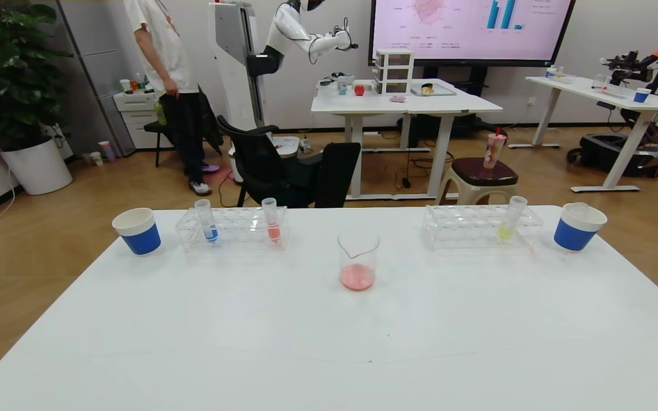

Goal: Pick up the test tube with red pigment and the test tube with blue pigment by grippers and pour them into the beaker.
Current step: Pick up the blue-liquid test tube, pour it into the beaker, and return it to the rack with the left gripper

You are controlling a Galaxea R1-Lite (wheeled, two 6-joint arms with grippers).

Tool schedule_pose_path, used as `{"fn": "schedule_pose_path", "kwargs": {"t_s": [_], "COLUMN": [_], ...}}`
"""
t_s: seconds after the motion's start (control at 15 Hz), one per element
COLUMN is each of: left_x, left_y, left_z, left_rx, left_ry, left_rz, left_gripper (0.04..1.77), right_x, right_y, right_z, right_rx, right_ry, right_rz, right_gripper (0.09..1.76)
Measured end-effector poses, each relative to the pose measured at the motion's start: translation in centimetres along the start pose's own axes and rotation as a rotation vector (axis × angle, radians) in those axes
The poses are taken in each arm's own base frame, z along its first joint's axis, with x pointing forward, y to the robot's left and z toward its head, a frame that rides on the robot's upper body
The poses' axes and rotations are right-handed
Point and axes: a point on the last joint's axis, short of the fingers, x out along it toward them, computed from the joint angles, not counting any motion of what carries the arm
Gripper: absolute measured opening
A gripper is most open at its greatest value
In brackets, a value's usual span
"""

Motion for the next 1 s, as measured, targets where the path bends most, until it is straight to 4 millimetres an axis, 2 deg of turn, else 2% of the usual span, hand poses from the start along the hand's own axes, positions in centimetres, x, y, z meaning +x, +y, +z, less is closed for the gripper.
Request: {"fn": "schedule_pose_path", "kwargs": {"t_s": [0.2, 0.27, 0.47, 0.6, 0.8, 1.0], "left_x": [0.0, -0.3, -0.6, -0.1, 2.8, 8.1], "left_y": [0.0, 0.1, 0.3, 0.5, 0.7, 0.8], "left_z": [0.1, 0.9, 4.4, 8.0, 12.9, 16.3], "left_rx": [-0.003, -0.004, 0.000, -0.001, -0.012, -0.023], "left_ry": [0.000, -0.024, -0.067, -0.075, -0.043, -0.022], "left_rz": [0.017, 0.022, 0.020, 0.011, -0.012, -0.021], "left_gripper": [1.75, 1.75, 1.75, 1.75, 1.75, 1.75], "right_x": [0.0, 0.0, 0.0, 0.0, 0.0, 0.0], "right_y": [0.0, 0.0, 0.0, 0.0, 0.0, 0.0], "right_z": [0.0, 0.0, 0.0, 0.0, 0.0, 0.0], "right_rx": [0.000, 0.000, 0.000, 0.000, 0.000, 0.000], "right_ry": [0.000, 0.000, 0.000, 0.000, 0.000, 0.000], "right_rz": [0.000, 0.000, 0.000, 0.000, 0.000, 0.000], "right_gripper": [1.74, 1.74, 1.74, 1.74, 1.74, 1.74]}}
